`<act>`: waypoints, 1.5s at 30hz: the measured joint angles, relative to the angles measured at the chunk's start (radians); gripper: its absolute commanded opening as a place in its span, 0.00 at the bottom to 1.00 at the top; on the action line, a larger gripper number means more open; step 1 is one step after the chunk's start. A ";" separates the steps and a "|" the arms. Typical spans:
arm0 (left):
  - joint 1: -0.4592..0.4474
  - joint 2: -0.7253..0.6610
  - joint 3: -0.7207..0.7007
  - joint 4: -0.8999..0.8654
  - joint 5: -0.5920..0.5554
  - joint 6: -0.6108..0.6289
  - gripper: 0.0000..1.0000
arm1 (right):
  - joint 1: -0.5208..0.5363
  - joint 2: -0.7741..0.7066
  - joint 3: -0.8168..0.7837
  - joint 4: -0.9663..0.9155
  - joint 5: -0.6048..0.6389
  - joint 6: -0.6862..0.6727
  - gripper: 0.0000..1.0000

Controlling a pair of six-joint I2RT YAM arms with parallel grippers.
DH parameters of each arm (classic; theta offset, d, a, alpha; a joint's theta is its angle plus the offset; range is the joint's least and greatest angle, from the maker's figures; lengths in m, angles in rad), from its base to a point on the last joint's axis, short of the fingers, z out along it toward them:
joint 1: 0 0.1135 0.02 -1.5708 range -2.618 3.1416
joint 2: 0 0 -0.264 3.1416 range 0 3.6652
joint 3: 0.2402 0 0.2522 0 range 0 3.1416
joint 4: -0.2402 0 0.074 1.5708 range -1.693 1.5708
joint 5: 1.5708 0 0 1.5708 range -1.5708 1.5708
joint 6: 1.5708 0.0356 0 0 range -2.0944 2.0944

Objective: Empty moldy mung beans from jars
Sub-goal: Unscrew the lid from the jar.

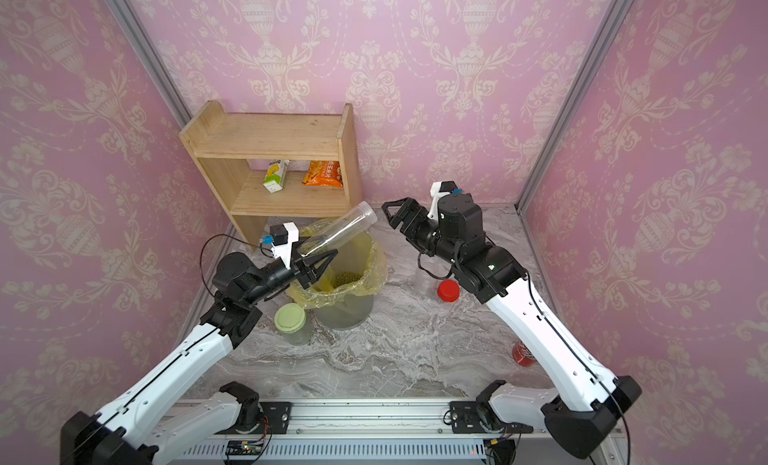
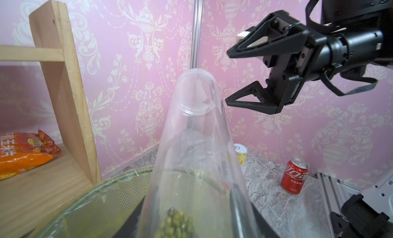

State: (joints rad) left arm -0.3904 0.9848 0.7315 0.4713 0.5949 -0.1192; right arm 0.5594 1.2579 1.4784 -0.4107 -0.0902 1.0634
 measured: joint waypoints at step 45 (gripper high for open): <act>-0.040 0.043 -0.031 -0.002 -0.048 0.157 0.28 | 0.028 0.148 0.020 0.058 -0.077 0.168 0.54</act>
State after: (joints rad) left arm -0.4305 1.0283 0.7002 0.4698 0.5472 0.0376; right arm 0.5873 1.4059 1.4986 -0.3527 -0.1677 1.2312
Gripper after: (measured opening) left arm 0.537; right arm 0.590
